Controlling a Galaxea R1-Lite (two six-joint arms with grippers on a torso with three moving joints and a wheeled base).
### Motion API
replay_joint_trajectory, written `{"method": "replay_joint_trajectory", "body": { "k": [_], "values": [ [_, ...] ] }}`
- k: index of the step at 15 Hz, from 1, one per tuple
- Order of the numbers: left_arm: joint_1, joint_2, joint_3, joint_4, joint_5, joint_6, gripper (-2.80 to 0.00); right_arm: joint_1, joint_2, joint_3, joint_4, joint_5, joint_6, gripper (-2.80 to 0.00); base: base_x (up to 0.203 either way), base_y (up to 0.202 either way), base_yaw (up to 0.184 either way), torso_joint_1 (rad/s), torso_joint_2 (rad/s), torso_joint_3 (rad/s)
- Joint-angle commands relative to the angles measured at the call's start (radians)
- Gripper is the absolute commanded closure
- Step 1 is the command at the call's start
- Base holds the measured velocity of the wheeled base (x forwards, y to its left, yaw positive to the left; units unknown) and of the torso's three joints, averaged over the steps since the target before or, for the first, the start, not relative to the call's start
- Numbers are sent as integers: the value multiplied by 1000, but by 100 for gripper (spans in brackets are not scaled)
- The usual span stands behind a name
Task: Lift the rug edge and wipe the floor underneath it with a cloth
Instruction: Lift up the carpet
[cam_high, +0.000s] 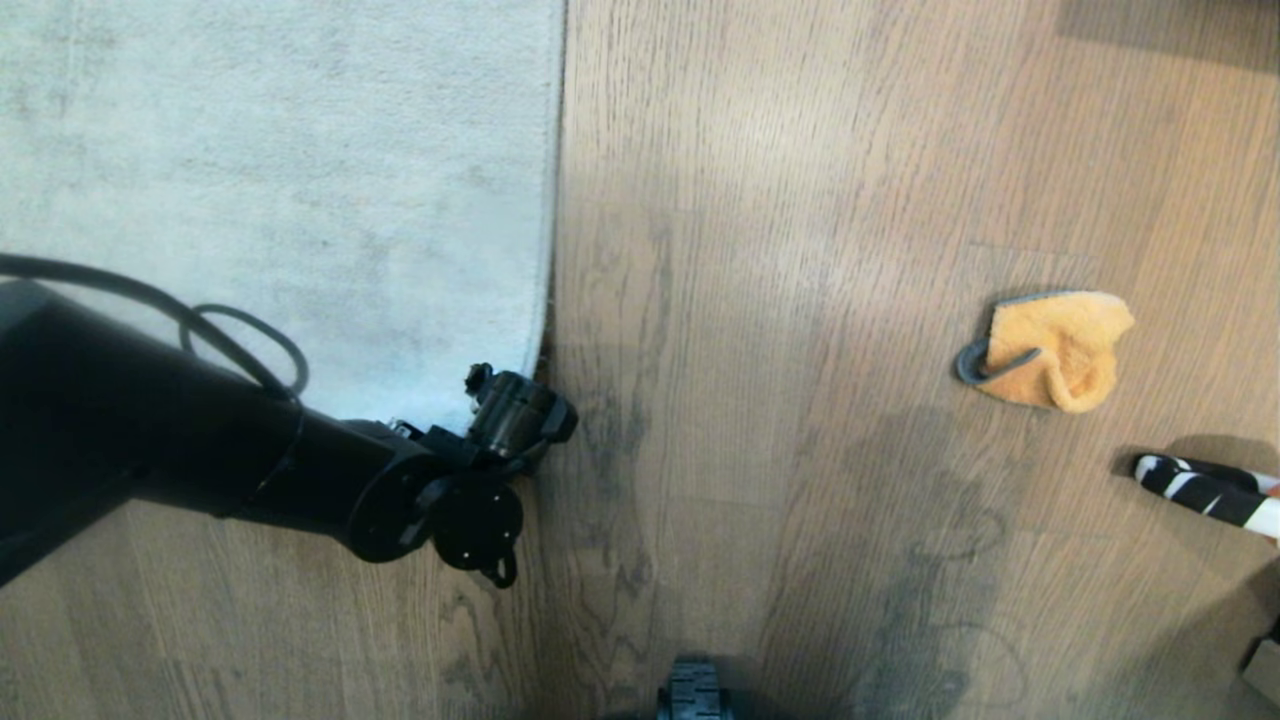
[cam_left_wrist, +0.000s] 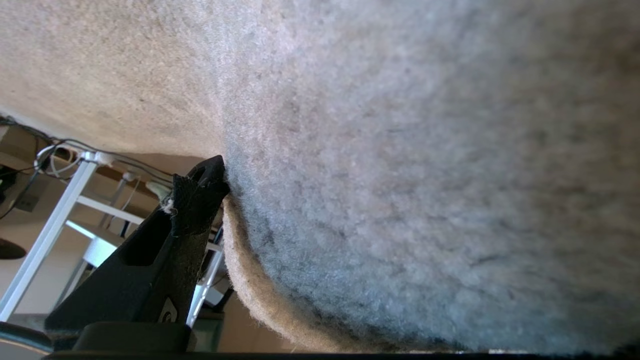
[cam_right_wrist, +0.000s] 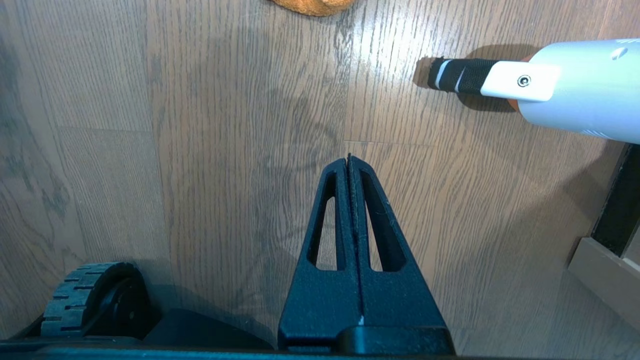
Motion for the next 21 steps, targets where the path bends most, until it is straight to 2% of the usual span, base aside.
{"method": "replay_joint_trajectory", "body": {
  "k": [1, 5, 6, 7, 13, 21],
  "values": [
    [-1, -11, 1, -2, -17, 1, -280, 0, 0, 0, -1, -1, 0, 0, 0, 0, 0, 0, 0, 0],
    [-1, -18, 1, -2, -47, 1, -280, -1, 0, 0, -1, 0, 1, 0, 0, 0, 0, 0, 0, 0],
    [-2, -20, 3, -2, -47, 2, -95, -1, 0, 0, -1, 0, 1, 0, 0, 0, 0, 0, 0, 0],
    [-4, -24, 5, -2, -49, 2, 0, -1, 0, 0, -1, 0, 1, 0, 0, 0, 0, 0, 0, 0],
    [-2, -56, 17, -4, -49, 2, 0, 0, 0, 0, 0, -1, 1, 0, 0, 0, 0, 0, 0, 0],
    [9, -179, 68, -4, -49, -24, 0, -1, 0, 0, -1, 0, 0, 0, 0, 0, 0, 0, 0, 0]
  ]
}}
